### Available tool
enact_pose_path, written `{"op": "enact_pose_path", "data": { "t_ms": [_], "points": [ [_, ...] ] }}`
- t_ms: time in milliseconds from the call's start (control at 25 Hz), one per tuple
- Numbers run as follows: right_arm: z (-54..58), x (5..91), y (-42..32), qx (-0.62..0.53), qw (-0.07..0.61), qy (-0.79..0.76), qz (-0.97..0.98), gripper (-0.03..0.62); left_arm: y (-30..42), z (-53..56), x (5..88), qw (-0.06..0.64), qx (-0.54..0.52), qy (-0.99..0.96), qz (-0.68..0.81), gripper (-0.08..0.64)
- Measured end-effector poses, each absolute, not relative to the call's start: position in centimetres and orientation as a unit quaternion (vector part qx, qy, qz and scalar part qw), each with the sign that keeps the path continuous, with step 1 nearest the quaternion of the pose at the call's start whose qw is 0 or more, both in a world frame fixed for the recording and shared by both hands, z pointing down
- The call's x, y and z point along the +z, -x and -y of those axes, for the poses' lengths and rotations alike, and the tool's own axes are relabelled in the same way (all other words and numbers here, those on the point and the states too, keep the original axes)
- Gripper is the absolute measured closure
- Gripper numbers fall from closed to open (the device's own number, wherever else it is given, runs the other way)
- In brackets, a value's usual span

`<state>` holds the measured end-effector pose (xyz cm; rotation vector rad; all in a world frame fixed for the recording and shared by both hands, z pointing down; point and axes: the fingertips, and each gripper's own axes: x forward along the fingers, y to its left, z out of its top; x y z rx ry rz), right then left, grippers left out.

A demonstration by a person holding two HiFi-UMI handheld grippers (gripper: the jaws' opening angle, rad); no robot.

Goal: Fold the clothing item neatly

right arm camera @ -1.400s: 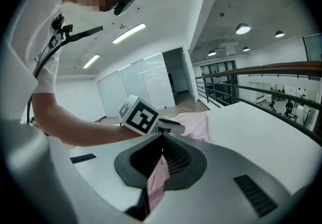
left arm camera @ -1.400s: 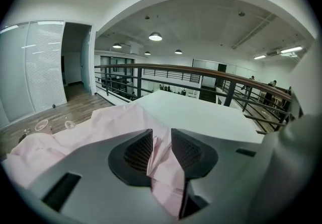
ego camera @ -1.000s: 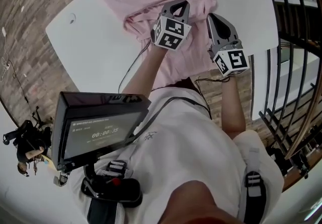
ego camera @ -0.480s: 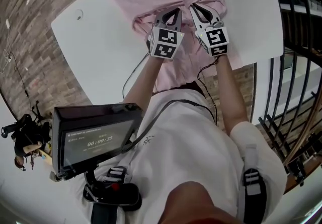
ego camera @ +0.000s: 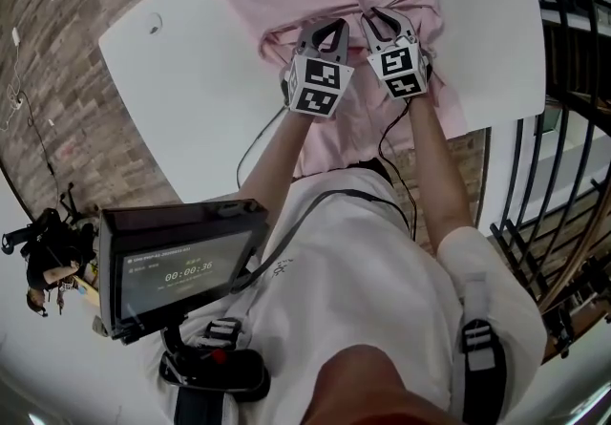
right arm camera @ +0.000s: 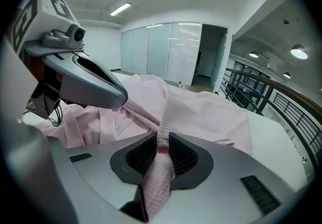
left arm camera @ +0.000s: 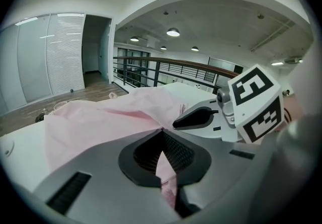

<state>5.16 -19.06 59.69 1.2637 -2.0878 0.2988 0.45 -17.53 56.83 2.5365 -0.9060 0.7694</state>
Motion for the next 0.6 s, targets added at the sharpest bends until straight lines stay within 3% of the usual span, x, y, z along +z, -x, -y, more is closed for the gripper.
{"op": "enact_pose_path", "data": {
  "t_ms": [120,600],
  "points": [
    [18.9,59.4,-5.5,0.113,0.337,-0.488,0.797,0.565,-0.4,17.5,56.9,0.169,0.272,-0.892,0.319,0.557],
    [19.5,52.7,-7.6,0.095,0.283,-0.519,0.801,0.569,-0.7,17.8,56.5,0.171,0.265,-0.892,0.325,0.557]
  ]
}}
